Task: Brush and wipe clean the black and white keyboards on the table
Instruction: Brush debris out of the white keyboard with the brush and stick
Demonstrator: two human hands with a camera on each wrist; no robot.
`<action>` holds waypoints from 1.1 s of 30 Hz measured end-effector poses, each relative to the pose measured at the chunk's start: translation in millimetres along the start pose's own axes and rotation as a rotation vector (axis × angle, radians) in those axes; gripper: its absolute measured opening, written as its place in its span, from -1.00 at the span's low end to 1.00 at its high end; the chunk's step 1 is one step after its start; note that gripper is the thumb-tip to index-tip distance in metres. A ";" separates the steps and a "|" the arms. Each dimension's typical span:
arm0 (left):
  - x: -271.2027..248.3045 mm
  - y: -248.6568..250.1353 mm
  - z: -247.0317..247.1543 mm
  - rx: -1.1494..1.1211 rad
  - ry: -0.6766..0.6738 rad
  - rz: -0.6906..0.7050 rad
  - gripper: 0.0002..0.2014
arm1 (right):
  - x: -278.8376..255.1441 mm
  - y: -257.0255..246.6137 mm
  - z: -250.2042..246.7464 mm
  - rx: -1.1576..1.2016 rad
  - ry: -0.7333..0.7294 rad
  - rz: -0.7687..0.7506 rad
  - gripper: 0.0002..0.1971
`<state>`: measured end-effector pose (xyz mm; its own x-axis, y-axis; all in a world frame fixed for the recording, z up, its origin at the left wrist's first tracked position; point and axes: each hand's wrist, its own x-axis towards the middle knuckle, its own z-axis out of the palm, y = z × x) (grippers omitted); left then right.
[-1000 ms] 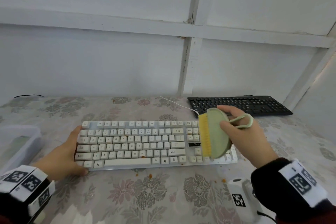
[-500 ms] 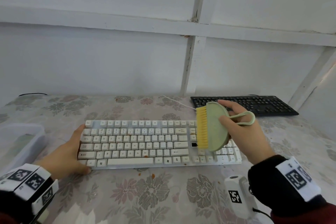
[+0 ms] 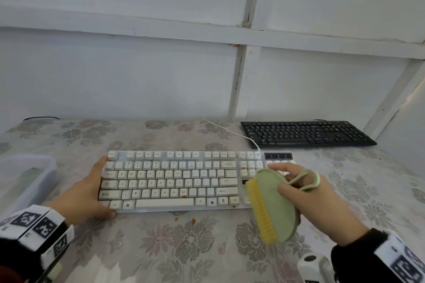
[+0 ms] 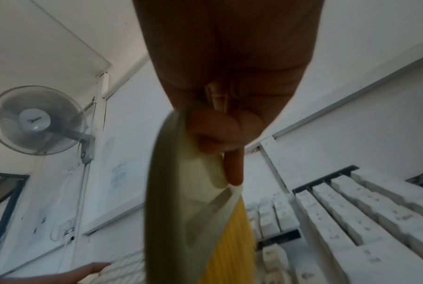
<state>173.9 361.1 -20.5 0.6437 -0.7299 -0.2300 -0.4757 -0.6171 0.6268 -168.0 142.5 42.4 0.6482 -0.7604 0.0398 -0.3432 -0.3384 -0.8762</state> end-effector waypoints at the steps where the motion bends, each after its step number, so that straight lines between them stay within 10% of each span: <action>1: -0.3 0.6 0.0 0.004 0.000 0.000 0.28 | 1.8 -2.7 -2.7 0.008 0.037 -0.018 -0.61; 7: -3.3 4.7 -0.3 0.019 0.000 -0.017 0.28 | 30.5 -19.1 -1.1 0.070 0.230 -0.092 -0.61; 33: 0.0 -1.1 -0.3 0.029 -0.011 -0.018 0.29 | 12.8 -1.3 19.1 -0.154 0.016 -0.013 -0.65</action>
<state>174.6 361.9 -20.9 0.6457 -0.7216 -0.2499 -0.4811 -0.6386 0.6006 -146.2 143.8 34.8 0.6424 -0.7641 0.0593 -0.4362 -0.4281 -0.7915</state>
